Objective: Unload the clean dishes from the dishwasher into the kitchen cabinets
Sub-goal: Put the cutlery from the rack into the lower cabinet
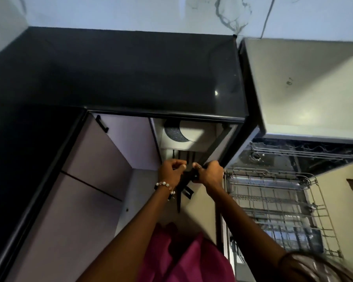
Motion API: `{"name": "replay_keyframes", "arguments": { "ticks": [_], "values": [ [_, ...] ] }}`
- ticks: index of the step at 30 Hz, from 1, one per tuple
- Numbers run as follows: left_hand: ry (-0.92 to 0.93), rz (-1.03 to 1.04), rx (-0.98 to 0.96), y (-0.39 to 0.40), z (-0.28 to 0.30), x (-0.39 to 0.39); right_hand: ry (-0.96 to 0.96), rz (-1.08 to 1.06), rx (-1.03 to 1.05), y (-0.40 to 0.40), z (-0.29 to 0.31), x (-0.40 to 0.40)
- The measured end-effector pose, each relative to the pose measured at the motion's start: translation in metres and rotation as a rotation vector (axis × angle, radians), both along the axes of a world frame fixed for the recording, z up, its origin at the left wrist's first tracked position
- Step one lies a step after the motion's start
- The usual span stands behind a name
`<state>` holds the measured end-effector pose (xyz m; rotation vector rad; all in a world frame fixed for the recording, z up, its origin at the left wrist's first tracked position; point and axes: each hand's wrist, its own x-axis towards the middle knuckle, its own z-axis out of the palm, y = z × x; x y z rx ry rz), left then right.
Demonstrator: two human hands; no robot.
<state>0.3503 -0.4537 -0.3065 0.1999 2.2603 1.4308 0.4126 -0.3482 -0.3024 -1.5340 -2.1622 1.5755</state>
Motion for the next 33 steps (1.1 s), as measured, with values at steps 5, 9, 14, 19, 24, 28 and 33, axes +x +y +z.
{"name": "replay_keyframes", "arguments": {
  "ticks": [5, 9, 14, 19, 24, 28, 33],
  "values": [
    [-0.037, 0.099, -0.103, -0.026, -0.012, -0.051, 0.164, -0.218, -0.299, -0.012, 0.006, -0.072],
    [-0.133, 0.28, -0.172, -0.032, -0.02, -0.098, 0.169, -0.325, -0.377, -0.012, 0.006, -0.118],
    [-0.508, 0.521, 0.035, -0.01, -0.018, -0.142, 0.299, -0.47, -0.494, -0.008, 0.002, -0.153],
    [-0.659, 0.541, 0.28, 0.0, -0.025, -0.182, 0.419, -0.582, -0.636, -0.002, 0.003, -0.182],
    [-0.667, 0.45, 0.362, 0.006, -0.03, -0.201, 0.542, -0.633, -0.789, 0.003, 0.001, -0.204],
    [-0.677, 0.427, 0.472, 0.015, -0.033, -0.22, 0.702, -0.67, -0.91, 0.0, -0.005, -0.212],
    [-0.608, 0.453, 0.453, 0.024, -0.047, -0.223, 0.726, -0.524, -0.888, -0.003, -0.014, -0.214]
  ]
}}
